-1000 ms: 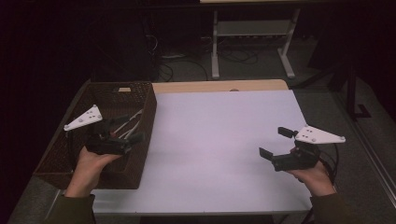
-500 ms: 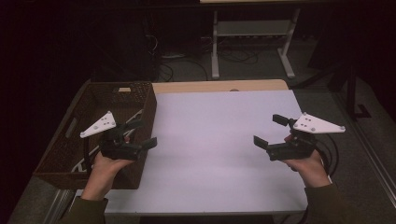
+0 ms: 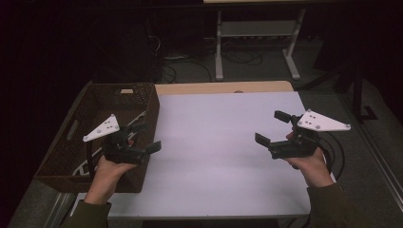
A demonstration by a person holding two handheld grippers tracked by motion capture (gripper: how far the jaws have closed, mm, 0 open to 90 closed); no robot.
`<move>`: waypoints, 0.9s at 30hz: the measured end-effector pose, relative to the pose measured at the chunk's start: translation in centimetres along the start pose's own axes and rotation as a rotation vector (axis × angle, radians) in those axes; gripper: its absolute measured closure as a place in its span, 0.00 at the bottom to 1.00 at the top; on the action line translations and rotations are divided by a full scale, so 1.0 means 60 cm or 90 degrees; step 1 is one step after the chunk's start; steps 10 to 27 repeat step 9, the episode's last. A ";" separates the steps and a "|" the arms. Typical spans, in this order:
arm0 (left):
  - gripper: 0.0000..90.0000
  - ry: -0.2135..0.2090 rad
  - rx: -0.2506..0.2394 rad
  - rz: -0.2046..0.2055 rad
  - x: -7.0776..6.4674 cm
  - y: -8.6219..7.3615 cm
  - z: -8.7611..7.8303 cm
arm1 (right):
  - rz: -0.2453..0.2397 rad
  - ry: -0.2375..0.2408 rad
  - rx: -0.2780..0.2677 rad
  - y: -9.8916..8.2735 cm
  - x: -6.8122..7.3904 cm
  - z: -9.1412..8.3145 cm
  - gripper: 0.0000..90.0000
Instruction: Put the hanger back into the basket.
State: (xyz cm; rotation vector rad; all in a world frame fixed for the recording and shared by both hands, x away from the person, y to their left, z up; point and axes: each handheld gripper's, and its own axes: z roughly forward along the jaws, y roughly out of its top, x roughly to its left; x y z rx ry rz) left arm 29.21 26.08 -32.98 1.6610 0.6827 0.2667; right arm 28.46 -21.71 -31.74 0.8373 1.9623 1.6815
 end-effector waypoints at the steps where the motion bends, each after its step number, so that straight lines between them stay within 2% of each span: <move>1: 0.00 0.000 0.000 0.001 0.000 0.000 0.000 | 0.001 0.001 -0.002 0.001 0.001 0.000 0.00; 5: 0.00 0.001 -0.001 0.001 0.000 0.000 0.000 | -0.009 -0.001 -0.009 0.004 0.001 0.000 0.00; 27: 0.00 0.002 0.000 0.006 0.000 0.001 0.000 | -0.006 -0.002 -0.009 0.004 0.001 -0.002 0.00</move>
